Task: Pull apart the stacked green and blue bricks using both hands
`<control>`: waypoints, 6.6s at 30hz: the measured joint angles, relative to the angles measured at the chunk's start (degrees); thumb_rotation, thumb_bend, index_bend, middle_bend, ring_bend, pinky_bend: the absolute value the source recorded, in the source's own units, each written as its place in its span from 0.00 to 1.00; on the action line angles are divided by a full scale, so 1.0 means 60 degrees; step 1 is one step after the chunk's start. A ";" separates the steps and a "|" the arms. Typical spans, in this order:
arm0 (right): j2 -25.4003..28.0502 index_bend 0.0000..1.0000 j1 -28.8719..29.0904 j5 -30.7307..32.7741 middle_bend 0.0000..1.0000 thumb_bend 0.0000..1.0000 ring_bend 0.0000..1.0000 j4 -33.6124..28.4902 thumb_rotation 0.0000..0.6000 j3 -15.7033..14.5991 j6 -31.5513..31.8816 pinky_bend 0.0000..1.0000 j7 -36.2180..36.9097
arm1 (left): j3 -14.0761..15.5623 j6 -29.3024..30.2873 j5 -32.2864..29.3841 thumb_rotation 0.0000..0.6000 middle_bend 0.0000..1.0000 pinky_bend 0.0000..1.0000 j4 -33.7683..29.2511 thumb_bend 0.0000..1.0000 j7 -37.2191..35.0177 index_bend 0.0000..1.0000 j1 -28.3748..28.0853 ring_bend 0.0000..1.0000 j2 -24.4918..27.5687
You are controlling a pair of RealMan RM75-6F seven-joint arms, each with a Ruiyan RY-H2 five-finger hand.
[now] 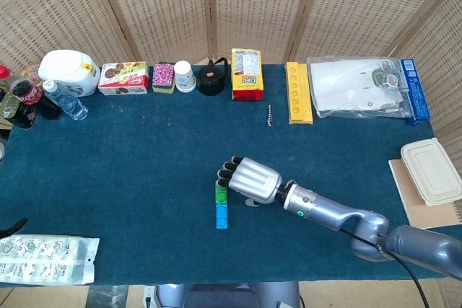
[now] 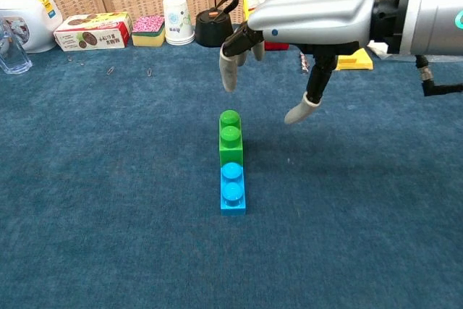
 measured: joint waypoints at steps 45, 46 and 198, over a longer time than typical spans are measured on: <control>-0.1681 0.35 0.2626 -0.0358 0.29 0.00 0.24 0.2341 1.00 -0.1390 -0.0641 0.24 -0.0481 | 0.0124 -0.0007 -0.0381 0.85 0.12 0.19 0.0011 0.16 -0.0468 0.10 0.0214 0.02 0.0114; -0.1701 0.36 0.2657 -0.0339 0.30 0.00 0.25 0.2366 1.00 -0.1416 -0.0668 0.24 -0.0470 | 0.0125 -0.0012 -0.0381 0.86 0.12 0.19 0.0020 0.16 -0.0488 0.10 0.0215 0.02 0.0112; 0.0356 0.71 -0.3446 0.5933 0.68 0.05 0.75 -0.4469 1.00 0.1860 0.2106 0.72 0.4622 | -0.2289 -0.5646 0.0091 0.83 0.23 0.29 0.1671 0.37 -0.9504 0.43 -0.7519 0.14 -0.6435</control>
